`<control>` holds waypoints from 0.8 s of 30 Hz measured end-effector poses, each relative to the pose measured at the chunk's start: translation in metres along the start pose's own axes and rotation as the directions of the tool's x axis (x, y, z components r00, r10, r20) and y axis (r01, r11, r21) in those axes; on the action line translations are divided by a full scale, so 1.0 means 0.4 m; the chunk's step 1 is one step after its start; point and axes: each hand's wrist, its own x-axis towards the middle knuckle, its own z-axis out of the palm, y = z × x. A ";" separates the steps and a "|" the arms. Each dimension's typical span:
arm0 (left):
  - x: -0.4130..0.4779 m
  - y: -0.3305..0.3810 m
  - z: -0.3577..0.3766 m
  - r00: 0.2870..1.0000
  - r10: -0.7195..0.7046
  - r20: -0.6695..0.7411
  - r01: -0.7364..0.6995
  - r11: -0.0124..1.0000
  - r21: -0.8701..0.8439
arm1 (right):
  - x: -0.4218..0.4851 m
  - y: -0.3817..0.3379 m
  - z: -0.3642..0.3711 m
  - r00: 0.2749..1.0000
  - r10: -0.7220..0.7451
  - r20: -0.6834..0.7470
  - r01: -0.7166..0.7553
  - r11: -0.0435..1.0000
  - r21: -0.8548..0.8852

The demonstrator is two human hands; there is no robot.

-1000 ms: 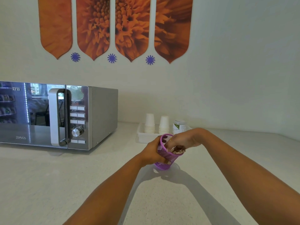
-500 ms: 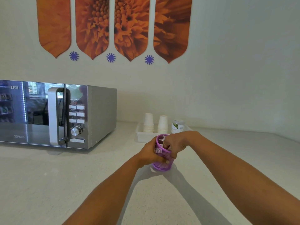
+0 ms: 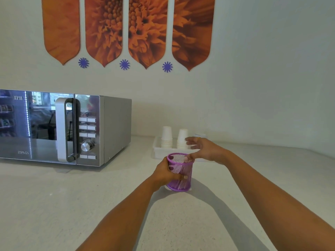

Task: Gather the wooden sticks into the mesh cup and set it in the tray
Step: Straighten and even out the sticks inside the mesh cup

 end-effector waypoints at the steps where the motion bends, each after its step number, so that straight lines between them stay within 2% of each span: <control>1: 0.000 -0.002 0.002 0.999 0.001 -0.045 0.000 1.000 0.010 | -0.003 0.016 0.005 0.999 0.046 -0.021 -0.045 0.997 0.059; 5: 0.004 0.000 0.017 0.974 0.027 -0.227 -0.008 0.996 0.085 | -0.011 0.072 0.064 0.970 0.241 0.024 -0.242 0.968 0.064; 9: 0.003 0.003 0.026 0.974 0.021 -0.225 0.009 0.991 0.132 | -0.012 0.097 0.130 0.949 0.313 -0.028 -0.304 0.937 0.175; 15: 0.001 -0.001 0.017 0.983 -0.003 -0.185 0.032 0.987 0.156 | -0.010 0.099 0.171 0.953 0.302 -0.039 -0.273 0.905 0.326; 19: 0.003 -0.001 0.016 0.992 -0.009 -0.123 0.027 0.988 0.150 | 0.006 0.095 0.186 0.951 0.269 -0.149 -0.191 0.897 0.399; 22: 0.001 -0.001 0.020 0.995 -0.017 -0.100 0.031 0.990 0.139 | 0.008 0.091 0.188 0.949 0.262 -0.173 -0.162 0.881 0.445; 24: 0.001 -0.003 0.025 0.995 -0.014 -0.094 0.027 0.990 0.139 | 0.011 0.089 0.180 0.930 0.270 -0.250 -0.131 0.877 0.461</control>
